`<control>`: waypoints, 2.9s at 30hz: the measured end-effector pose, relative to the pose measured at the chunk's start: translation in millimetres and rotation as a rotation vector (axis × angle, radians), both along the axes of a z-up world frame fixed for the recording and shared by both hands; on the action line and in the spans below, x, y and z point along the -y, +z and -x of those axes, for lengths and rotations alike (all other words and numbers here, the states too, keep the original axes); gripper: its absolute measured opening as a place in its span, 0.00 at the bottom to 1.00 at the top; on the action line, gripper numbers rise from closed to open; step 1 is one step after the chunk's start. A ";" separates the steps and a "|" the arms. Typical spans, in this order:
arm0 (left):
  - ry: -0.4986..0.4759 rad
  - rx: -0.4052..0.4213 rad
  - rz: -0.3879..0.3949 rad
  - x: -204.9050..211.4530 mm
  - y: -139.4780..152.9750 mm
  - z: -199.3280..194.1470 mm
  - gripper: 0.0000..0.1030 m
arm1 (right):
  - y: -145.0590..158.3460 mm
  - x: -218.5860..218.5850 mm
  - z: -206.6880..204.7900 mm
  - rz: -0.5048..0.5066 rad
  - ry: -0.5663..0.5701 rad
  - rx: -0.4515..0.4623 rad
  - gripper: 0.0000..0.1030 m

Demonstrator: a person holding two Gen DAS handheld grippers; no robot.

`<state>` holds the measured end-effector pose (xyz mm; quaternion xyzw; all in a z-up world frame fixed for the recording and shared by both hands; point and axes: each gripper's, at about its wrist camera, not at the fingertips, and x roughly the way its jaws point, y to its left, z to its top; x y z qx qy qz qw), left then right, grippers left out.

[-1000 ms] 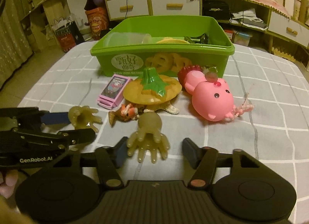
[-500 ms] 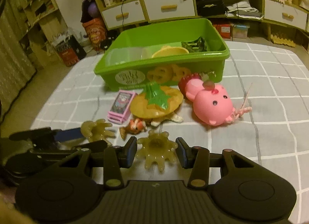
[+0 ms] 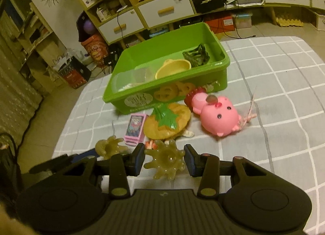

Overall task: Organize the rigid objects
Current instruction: 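Grasp the translucent hand toy with right tool while left tool lifts olive toy, then carry olive toy into green bin with left tool while right tool drops hand toy, then open both tools and withdraw them from the green bin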

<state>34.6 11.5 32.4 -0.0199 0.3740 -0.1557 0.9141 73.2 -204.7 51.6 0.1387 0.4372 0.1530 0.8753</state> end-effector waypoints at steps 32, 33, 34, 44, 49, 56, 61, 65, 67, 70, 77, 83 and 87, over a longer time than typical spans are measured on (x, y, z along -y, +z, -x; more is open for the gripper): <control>-0.027 0.025 -0.070 100.3 26.3 -138.6 0.60 | 31.1 56.1 -127.1 -0.167 -0.240 0.100 0.15; -0.028 0.022 -0.075 101.6 24.5 -141.8 0.60 | 27.7 56.3 -129.7 -0.166 -0.240 0.095 0.15; -0.029 0.020 -0.082 102.8 23.2 -144.9 0.60 | 24.7 55.9 -131.0 -0.164 -0.240 0.092 0.15; -0.018 -0.025 -0.120 105.9 9.1 -160.9 0.60 | 6.1 55.3 -145.1 -0.151 -0.246 0.064 0.15; -0.030 -0.038 -0.136 110.4 7.2 -162.6 0.61 | 0.7 52.9 -145.6 -0.127 -0.247 0.060 0.15; -0.022 -0.040 -0.123 109.7 7.5 -163.9 0.62 | -1.0 53.4 -146.7 -0.122 -0.247 0.062 0.15; -0.023 -0.011 -0.128 110.2 10.4 -160.4 0.82 | -0.4 57.7 -145.7 -0.164 -0.274 0.048 0.18; -0.033 -0.016 -0.124 109.5 12.3 -158.7 0.84 | 2.4 61.1 -144.4 -0.183 -0.287 0.041 0.22; -0.036 -0.012 -0.123 109.1 14.0 -156.6 0.86 | 5.0 61.3 -142.3 -0.180 -0.290 0.042 0.27; -0.037 -0.009 -0.119 108.9 17.0 -152.0 0.88 | 5.4 61.5 -142.5 -0.179 -0.289 0.043 0.33; -0.041 0.006 -0.109 106.8 27.1 -140.7 0.90 | 18.6 61.5 -126.1 -0.150 -0.277 0.053 0.41; -0.041 0.019 -0.101 103.3 37.3 -126.4 0.91 | 33.3 57.5 -106.6 -0.134 -0.264 0.063 0.43; -0.040 0.027 -0.097 98.1 45.1 -115.1 0.94 | 43.6 50.6 -94.0 -0.108 -0.248 0.071 0.47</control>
